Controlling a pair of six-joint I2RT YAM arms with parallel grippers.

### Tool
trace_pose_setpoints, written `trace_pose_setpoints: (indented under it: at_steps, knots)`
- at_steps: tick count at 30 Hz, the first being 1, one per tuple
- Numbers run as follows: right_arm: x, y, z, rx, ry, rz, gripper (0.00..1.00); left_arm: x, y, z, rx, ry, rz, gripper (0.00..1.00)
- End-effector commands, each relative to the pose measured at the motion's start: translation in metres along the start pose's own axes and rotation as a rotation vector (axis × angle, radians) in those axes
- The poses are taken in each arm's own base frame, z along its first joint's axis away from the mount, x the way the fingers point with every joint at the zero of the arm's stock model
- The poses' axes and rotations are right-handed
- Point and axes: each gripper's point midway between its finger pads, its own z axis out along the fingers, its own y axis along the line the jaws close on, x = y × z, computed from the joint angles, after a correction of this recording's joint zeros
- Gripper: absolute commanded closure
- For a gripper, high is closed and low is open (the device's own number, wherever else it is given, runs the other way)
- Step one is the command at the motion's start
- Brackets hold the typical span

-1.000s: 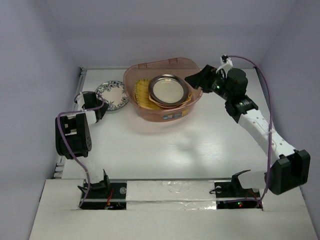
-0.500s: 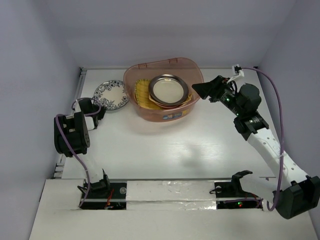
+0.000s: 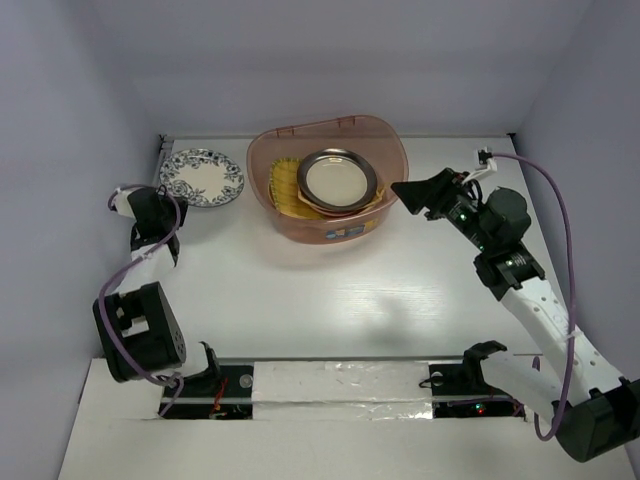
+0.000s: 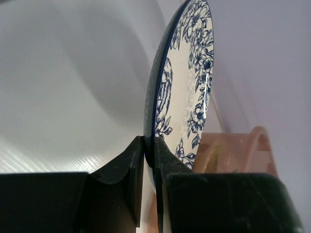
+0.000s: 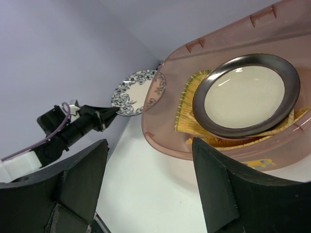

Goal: Place the plates into the plastic bin on the countertop

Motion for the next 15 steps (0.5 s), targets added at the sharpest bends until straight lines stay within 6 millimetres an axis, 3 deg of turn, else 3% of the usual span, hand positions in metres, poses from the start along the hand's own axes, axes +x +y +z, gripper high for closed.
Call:
trace_pose_setpoints:
  at_steps: [1,6,8,9,10,11,14,15]
  knots:
    - [-0.012,0.012,-0.006,-0.035,-0.055,-0.018,0.25,-0.059,-0.063,-0.03,0.177,-0.174,-0.013,1.0]
    - [-0.016,0.017,-0.014,-0.035,-0.068,-0.035,0.25,-0.098,-0.106,-0.075,0.282,-0.29,0.009,1.0]
    - [-0.017,0.02,-0.017,-0.043,-0.071,-0.042,0.48,-0.112,-0.135,-0.103,0.367,-0.33,0.017,1.0]
    - [-0.016,0.019,-0.018,-0.04,-0.066,-0.043,0.81,-0.111,-0.148,-0.118,0.418,-0.323,0.02,1.0]
    - [-0.016,0.019,-0.019,-0.036,-0.067,-0.045,0.95,-0.113,-0.157,-0.127,0.449,-0.322,0.017,1.0]
    - [-0.016,0.019,-0.02,-0.035,-0.068,-0.048,1.0,-0.109,-0.171,-0.138,0.495,-0.312,0.018,1.0]
    - [-0.013,0.017,-0.02,-0.033,-0.057,-0.052,1.0,-0.101,-0.198,-0.166,0.601,-0.296,0.017,1.0]
    - [-0.013,0.017,-0.02,-0.034,-0.054,-0.052,1.0,-0.089,-0.208,-0.172,0.636,-0.263,0.025,1.0]
